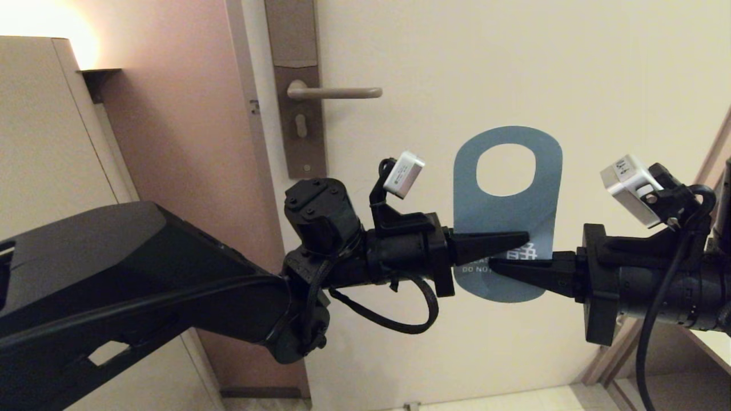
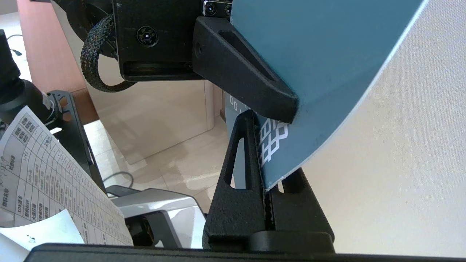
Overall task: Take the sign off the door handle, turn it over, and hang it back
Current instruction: Hand it to the other hand
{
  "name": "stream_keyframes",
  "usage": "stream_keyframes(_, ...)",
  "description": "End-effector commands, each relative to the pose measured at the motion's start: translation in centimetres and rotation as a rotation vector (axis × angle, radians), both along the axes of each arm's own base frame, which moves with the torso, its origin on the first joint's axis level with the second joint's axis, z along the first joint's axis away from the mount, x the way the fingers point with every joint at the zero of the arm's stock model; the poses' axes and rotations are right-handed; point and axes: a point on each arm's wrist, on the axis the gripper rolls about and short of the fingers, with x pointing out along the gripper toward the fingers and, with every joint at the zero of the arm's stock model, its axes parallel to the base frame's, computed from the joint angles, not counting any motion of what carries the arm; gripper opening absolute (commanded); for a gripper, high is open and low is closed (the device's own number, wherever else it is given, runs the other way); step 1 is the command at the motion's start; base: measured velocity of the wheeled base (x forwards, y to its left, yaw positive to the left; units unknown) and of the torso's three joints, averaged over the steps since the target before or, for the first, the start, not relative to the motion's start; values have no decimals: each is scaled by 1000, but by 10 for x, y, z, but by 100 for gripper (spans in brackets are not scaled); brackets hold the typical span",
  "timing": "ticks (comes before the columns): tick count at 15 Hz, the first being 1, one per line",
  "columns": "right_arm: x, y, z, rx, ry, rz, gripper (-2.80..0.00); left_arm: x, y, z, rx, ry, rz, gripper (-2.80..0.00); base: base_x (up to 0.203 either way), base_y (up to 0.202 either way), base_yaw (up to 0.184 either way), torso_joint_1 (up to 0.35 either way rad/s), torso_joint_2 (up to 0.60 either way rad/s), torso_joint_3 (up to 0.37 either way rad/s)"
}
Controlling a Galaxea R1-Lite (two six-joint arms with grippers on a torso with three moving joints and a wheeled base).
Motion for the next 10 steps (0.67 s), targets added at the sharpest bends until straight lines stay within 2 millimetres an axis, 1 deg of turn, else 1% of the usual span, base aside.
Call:
stream_keyframes(1, 0, 0, 0, 1, -1, 4, -280, 0, 0, -1, 0, 0, -4, -280, 0, 0, 0, 0, 0, 0)
stream_keyframes(5, -1, -1, -4, -5, 8, 5, -280, -2, 2, -5, 4, 0, -4, -280, 0, 0, 0, 0, 0, 0)
stream_keyframes(6, -2, -1, -4, -5, 10, 5, -280, -2, 2, -6, -1, -2, -5, 0, 0, 0, 0, 0, 0, 0)
stream_keyframes(10, -2, -1, -5, -8, 11, 7, -280, -4, 5, -6, 0, 7, -6, 0, 0, 0, 0, 0, 0, 0)
